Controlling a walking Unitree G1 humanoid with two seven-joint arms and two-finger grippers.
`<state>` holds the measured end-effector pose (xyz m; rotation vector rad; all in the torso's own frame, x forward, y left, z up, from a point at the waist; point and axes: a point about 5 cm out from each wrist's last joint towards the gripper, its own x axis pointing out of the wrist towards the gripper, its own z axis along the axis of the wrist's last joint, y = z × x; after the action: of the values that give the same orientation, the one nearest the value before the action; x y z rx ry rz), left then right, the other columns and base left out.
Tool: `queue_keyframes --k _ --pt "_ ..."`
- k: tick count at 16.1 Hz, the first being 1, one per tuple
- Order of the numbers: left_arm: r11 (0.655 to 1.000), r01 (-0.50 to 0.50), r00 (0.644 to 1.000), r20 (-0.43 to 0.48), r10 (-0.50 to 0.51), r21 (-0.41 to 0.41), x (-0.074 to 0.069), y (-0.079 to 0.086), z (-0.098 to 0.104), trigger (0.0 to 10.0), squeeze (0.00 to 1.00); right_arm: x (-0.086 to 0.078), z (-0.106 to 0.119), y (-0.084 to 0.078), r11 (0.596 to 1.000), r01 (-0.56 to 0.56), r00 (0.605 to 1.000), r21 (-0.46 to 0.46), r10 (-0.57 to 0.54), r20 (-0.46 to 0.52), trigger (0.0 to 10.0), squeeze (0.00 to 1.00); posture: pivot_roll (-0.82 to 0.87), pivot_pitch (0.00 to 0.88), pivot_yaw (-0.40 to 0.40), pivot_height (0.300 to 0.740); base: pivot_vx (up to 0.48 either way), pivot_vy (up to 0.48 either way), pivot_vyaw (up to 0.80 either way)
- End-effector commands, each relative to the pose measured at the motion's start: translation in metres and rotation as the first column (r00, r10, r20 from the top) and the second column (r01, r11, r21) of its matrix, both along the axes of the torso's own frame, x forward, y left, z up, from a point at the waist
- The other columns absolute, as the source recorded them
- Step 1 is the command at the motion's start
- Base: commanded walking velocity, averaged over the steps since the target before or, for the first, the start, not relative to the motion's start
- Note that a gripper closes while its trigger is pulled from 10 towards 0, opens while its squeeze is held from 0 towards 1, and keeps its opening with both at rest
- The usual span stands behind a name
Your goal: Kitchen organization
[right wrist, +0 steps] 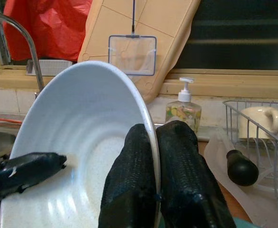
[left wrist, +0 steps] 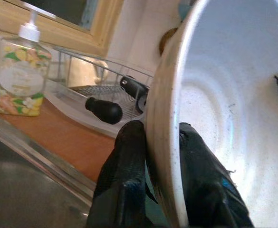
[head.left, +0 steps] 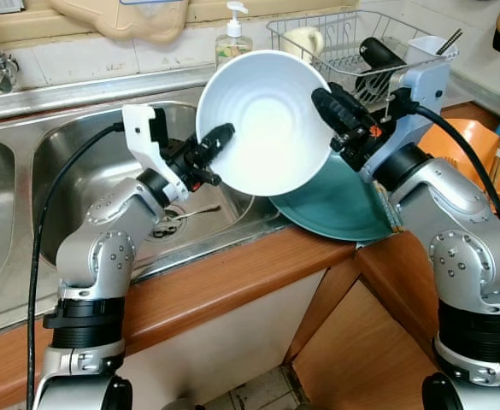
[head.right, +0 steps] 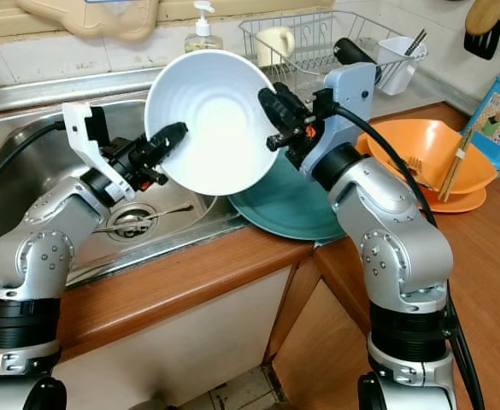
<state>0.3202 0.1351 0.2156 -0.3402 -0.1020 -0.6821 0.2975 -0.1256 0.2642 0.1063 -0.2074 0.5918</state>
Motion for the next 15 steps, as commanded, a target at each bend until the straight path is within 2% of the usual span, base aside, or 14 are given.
queue_keyframes --k 1,2,5,7,8,10,11,12,13,14,15 --pt "0.999 0.033 0.999 0.007 -0.033 0.024 0.0 -0.006 0.0 0.0 0.0 -0.003 0.013 -0.006 0.999 0.019 0.998 0.027 -0.021 0.062 0.0 0.0 -0.19 0.0 -0.006 0.74 0.0 0.0 0.0" --pt "0.999 0.034 0.999 0.032 -0.034 0.013 -0.001 -0.007 0.002 0.0 0.0 -0.003 0.013 -0.005 1.0 0.018 0.998 0.024 -0.02 0.064 0.0 0.0 -0.19 0.0 -0.006 0.74 0.0 0.0 0.0" --pt "1.0 0.022 0.999 0.032 -0.022 -0.006 -0.001 -0.008 0.003 0.0 0.0 -0.003 0.013 -0.004 1.0 0.016 0.998 0.02 -0.017 0.064 0.0 0.0 -0.19 0.0 -0.006 0.74 0.0 0.0 0.0" --pt "0.999 0.027 0.999 0.027 -0.028 0.017 -0.001 -0.009 0.002 0.0 0.0 -0.003 0.012 -0.003 1.0 0.014 0.998 0.013 -0.015 0.064 0.0 0.0 -0.19 0.0 -0.003 0.74 0.0 0.0 0.0" --pt "0.998 -0.006 0.999 0.035 0.003 0.07 0.002 -0.01 0.001 0.0 0.0 -0.003 0.011 -0.003 1.0 0.016 0.998 0.011 -0.016 0.063 0.0 0.0 -0.19 0.0 -0.002 0.74 0.0 0.0 0.0" --pt "0.999 -0.014 0.998 0.054 0.011 0.052 0.003 -0.011 0.005 0.0 0.0 -0.003 0.011 -0.002 1.0 0.016 0.998 0.009 -0.017 0.061 1.5 0.0 -0.19 0.0 -0.002 0.74 0.0 0.0 0.0" --pt "0.998 -0.023 0.998 0.063 0.02 0.054 0.004 -0.01 0.006 0.0 0.0 -0.003 0.011 -0.002 1.0 0.016 0.998 0.009 -0.017 0.061 1.8 0.0 -0.2 0.0 0.0 0.74 0.0 0.0 0.0" --pt "0.998 -0.038 0.997 0.067 0.035 0.058 0.005 -0.009 0.007 0.0 0.0 -0.003 0.011 -0.002 1.0 0.017 0.998 0.007 -0.017 0.061 3.1 0.0 -0.2 0.0 0.0 0.74 0.0 0.0 0.0" --pt "0.997 -0.049 0.997 0.066 0.045 0.064 0.006 -0.008 0.006 0.0 0.0 -0.003 0.011 -0.002 1.0 0.017 0.998 0.006 -0.017 0.06 3.1 0.0 -0.2 0.0 0.0 0.74 0.0 0.0 0.0" --pt "0.993 -0.078 0.995 0.062 0.073 0.083 0.009 -0.005 0.004 0.0 0.0 -0.003 0.01 -0.001 1.0 0.018 0.998 0.0 -0.018 0.059 10.0 0.0 -0.2 0.0 0.0 0.74 0.0 0.0 0.0" --pt "0.993 -0.091 0.994 0.063 0.086 0.081 0.01 -0.004 0.005 0.0 0.0 -0.003 0.01 -0.001 1.0 0.019 0.998 -0.004 -0.018 0.059 10.0 0.0 -0.2 0.0 -0.003 0.74 0.0 0.0 0.0"
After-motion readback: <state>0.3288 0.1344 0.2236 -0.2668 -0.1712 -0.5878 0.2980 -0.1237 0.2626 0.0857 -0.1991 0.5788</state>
